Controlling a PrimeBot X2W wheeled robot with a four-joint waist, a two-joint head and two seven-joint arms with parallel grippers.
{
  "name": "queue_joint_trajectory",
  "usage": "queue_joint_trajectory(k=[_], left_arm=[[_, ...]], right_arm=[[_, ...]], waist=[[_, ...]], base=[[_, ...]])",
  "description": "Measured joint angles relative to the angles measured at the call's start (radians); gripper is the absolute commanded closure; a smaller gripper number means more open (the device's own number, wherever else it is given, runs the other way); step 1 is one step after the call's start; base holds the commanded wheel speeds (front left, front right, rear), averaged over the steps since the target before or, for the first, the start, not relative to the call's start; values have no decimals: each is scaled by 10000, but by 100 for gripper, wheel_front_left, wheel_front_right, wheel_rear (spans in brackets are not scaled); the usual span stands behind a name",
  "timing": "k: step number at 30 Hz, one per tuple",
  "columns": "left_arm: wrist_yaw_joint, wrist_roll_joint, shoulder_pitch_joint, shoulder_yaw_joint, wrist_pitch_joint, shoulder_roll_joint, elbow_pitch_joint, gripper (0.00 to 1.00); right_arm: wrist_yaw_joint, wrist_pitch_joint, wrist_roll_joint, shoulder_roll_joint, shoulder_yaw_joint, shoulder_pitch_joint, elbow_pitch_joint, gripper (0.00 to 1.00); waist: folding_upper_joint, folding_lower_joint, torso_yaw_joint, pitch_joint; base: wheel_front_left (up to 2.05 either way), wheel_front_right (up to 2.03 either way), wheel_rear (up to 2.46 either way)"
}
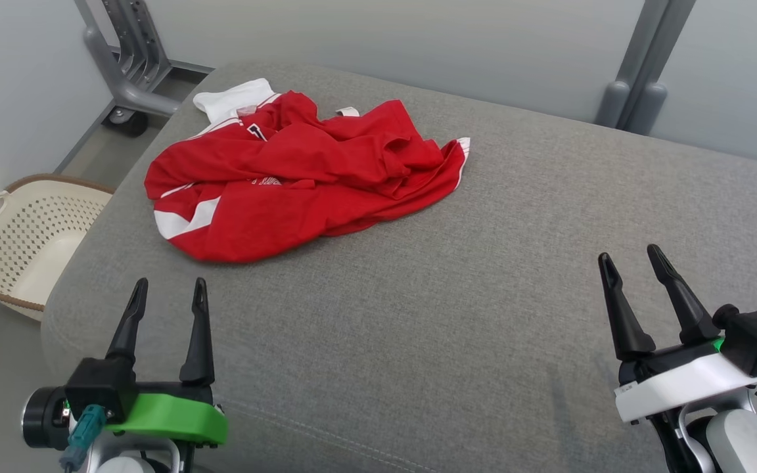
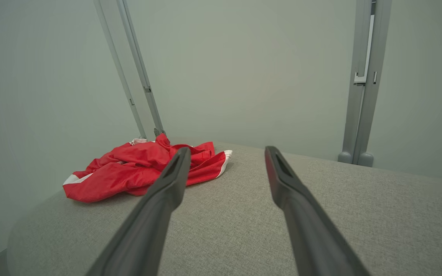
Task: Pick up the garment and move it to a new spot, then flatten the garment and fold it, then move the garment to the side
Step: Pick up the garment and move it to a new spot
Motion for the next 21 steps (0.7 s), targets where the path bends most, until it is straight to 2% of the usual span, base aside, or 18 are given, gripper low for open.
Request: queue_joint_trajectory(k=[9, 21], left_arm=[[10, -67, 24, 270, 0, -17, -2, 0], [13, -150, 35, 646, 0, -19, -314, 0]], right_arm=[[100, -2, -81, 148, 161, -1, 4, 0], [159, -8, -161, 161, 261, -55, -17, 0]], waist=[[0, 0, 469, -45], [0, 0, 386, 206]], base=[[0, 0, 0], [0, 0, 0]])
